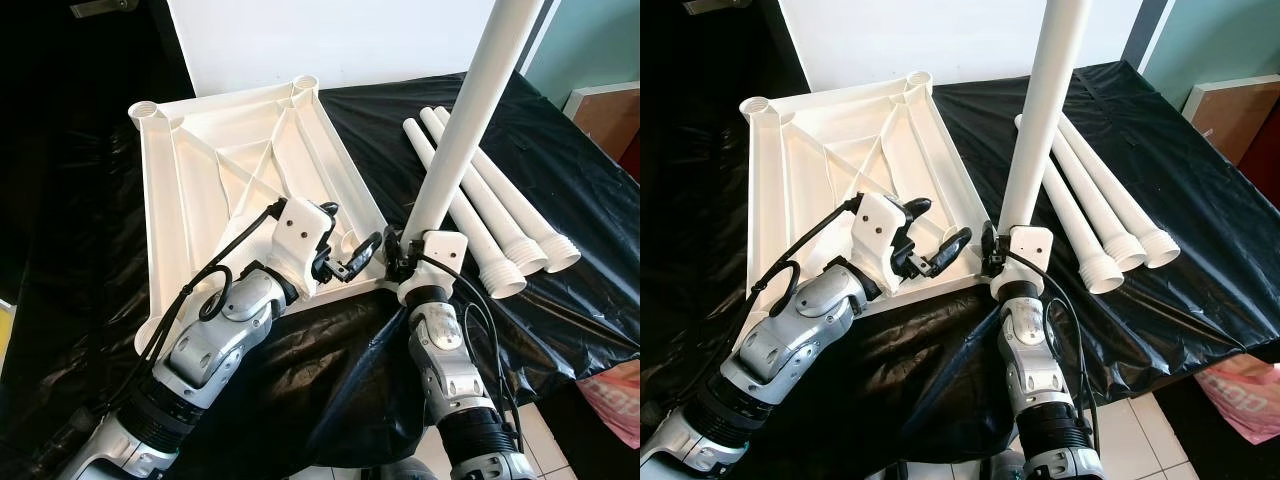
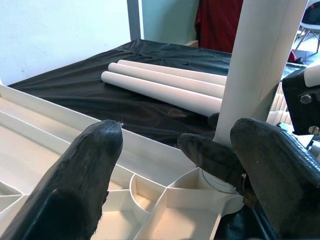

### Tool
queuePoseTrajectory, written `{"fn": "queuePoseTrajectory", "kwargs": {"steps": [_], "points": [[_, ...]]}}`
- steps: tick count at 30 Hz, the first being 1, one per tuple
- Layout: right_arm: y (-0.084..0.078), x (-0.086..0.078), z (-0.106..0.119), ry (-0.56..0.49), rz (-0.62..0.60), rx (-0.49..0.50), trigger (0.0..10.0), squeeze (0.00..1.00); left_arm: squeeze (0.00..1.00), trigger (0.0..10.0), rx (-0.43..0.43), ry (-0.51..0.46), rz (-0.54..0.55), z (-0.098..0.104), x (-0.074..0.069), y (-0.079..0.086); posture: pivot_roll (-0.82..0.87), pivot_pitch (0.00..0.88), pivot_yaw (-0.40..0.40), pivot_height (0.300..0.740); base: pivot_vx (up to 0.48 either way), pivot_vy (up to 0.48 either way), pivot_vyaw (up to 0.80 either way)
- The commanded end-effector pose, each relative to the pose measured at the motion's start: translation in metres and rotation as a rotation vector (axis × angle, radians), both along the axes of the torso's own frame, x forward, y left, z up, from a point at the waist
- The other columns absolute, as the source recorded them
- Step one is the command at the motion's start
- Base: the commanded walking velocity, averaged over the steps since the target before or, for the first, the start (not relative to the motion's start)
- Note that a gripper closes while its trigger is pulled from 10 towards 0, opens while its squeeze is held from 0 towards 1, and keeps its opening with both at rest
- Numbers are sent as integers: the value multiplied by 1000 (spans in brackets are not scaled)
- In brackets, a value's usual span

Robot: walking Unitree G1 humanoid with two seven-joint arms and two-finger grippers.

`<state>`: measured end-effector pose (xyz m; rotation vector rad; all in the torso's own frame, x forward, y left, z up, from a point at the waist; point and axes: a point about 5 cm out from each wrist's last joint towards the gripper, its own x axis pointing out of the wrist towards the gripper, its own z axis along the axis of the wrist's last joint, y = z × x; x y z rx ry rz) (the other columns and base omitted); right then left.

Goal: Building children table

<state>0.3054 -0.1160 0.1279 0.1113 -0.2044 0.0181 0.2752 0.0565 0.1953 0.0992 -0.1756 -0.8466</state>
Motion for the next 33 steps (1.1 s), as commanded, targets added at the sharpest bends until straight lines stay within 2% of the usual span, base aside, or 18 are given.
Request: {"fn": "queuePoseTrajectory", "kwargs": {"steps": [1, 2, 3, 4, 8, 15, 17, 25, 26, 29, 30, 33], "points": [[-13, -2, -1, -8, 76, -20, 10000, 1000, 0, 10000, 56, 9, -246, -3, -12, -8, 7, 123, -10, 740, 0, 0, 0], [-13, -2, -1, -8, 76, -20, 10000, 1000, 0, 10000, 56, 9, -246, -3, -12, -8, 7, 123, -10, 740, 0, 0, 0], [-20, -2, 3, -29, 139, -51, 10000, 8, 0, 10000, 55, 9, -245, -3, -12, -9, 7, 123, -10, 740, 0, 0, 0], [-20, -2, 3, -29, 139, -51, 10000, 8, 0, 10000, 55, 9, -245, -3, -12, -9, 7, 123, -10, 740, 0, 0, 0], [-31, 2, 10, -41, 276, -121, 10000, 0, 0, 10000, 60, 13, -248, -5, -13, -9, 7, 124, -8, 740, 0, 0, 0], [-34, 4, 13, -35, 390, -186, 10000, 0, 0, 10000, 73, 26, -266, -7, -15, -9, 4, 122, -3, 740, 0, 0, 0], [-36, 4, 13, -30, 467, -232, 10000, 0, 0, 10000, 88, 35, -293, -10, -18, -9, 2, 121, -2, 740, 0, 0, 0], [-44, 9, 14, 5, 577, -304, 10000, 0, 0, 10000, 123, 50, -321, -17, -20, -11, -1, 113, -5, 740, 0, 0, 0], [-47, 10, 14, 12, 590, -317, 4863, 0, 0, 10000, 127, 50, -322, -18, -21, -11, -1, 113, -5, 740, 0, 0, 0], [-48, 11, 14, 17, 597, -323, 4863, 0, 0, 10000, 129, 50, -323, -18, -21, -11, 1, 109, -8, 740, 0, 0, 0], [-50, 11, 13, 21, 604, -331, 0, 0, 0, 10000, 130, 50, -322, -18, -21, -11, 3, 107, -9, 740, 0, 0, 0], [-51, 11, 12, 27, 607, -343, 0, 0, 0, 10000, 131, 51, -320, -18, -21, -11, 4, 105, -10, 740, 0, 0, 0]]}}
